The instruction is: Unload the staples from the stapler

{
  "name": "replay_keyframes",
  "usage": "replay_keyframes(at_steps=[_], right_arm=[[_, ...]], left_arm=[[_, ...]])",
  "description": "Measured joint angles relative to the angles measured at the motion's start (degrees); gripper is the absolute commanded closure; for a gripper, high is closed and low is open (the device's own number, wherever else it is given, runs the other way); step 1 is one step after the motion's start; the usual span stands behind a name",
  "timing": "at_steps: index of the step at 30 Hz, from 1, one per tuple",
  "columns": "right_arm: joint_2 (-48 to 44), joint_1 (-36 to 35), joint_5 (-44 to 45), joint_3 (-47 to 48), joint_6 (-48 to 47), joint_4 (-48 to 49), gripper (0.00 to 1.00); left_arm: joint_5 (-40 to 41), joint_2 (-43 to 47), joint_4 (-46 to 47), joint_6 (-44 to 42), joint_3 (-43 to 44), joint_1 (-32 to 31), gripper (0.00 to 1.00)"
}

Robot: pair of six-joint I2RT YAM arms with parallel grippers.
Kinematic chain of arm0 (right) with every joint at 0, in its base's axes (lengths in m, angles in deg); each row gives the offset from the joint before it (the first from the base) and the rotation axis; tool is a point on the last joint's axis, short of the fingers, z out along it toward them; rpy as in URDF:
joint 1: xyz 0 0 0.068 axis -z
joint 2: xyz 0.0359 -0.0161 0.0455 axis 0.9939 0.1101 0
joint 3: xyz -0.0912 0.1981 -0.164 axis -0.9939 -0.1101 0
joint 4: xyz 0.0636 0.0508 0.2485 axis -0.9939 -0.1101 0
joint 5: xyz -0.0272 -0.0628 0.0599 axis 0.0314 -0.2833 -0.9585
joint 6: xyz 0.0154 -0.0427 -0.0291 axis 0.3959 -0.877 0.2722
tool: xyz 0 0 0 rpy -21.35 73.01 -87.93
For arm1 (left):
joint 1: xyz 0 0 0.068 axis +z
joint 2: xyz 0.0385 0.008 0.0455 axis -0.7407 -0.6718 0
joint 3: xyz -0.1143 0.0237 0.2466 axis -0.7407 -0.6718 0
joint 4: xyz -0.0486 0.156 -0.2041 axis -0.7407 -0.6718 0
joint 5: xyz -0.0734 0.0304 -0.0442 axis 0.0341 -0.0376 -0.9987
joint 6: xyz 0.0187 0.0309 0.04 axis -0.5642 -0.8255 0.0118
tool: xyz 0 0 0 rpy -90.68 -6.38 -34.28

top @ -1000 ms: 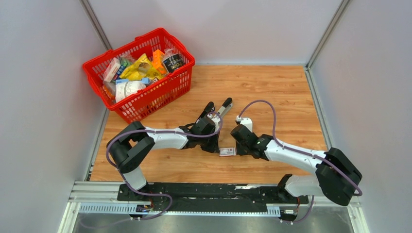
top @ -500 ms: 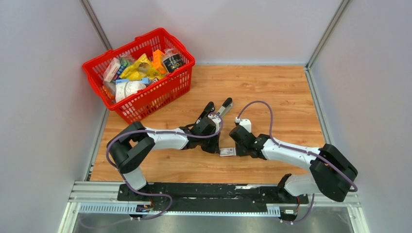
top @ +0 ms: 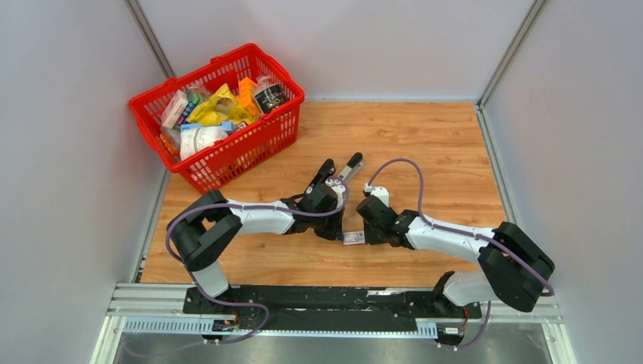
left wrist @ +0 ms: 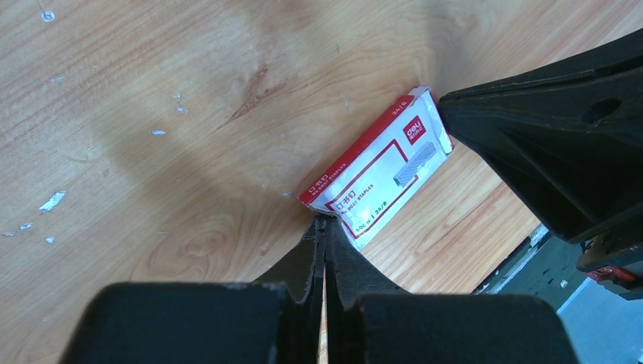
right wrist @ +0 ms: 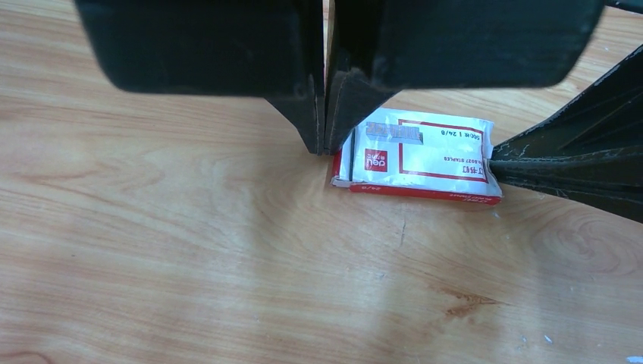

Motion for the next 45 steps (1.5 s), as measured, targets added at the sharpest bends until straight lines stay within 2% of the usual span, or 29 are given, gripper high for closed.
replay_keyframes(at_steps=[19, 23, 27, 28, 31, 32, 34, 38, 43, 44, 45], right_arm=[[0.1, 0.3, -2.2, -0.7, 0.7, 2.3, 1.0], [-0.8, 0.3, -0.2, -0.7, 0.9, 0.7, 0.92], [-3.3, 0.4, 3.2, -0.6, 1.1, -2.2, 0.76], [-4.0, 0.4, 4.0, -0.6, 1.2, -3.0, 0.68], [-6.6, 0.7, 6.4, -0.3, 1.2, -5.3, 0.63], [-7.6, 0.7, 7.3, 0.0, 1.2, -6.1, 0.59], [-9.5, 0.7, 8.7, 0.5, 1.0, -7.3, 0.54], [-12.3, 0.8, 11.6, 2.3, -0.6, -9.5, 0.4], [-16.5, 0.8, 14.0, 3.4, -2.6, -11.1, 0.1], [-17.7, 0.8, 14.3, 3.5, -3.0, -11.6, 0.02], [-18.9, 0.9, 14.5, 3.8, -3.3, -12.0, 0.0]], left_arm=[[0.0, 0.0, -0.2, 0.0, 0.0, 0.0, 1.0], [0.6, 0.2, -0.3, -0.2, 0.0, -0.1, 1.0], [2.0, 1.3, -1.7, -0.5, -0.2, -0.5, 0.97], [2.6, 2.0, -2.5, -0.7, -0.4, -0.5, 0.96], [4.5, 4.9, -4.9, -1.5, -0.4, -0.6, 0.82], [5.3, 6.2, -5.6, -1.9, -0.4, -0.6, 0.7], [7.0, 8.9, -7.2, -2.6, -0.4, -0.6, 0.59], [10.7, 15.7, -10.3, -4.2, -0.4, -0.6, 0.48], [15.1, 24.4, -13.2, -5.8, -0.7, -0.7, 0.39], [15.8, 25.9, -13.7, -6.1, -0.8, -0.7, 0.34], [16.7, 27.7, -14.2, -6.4, -1.2, -0.7, 0.34]])
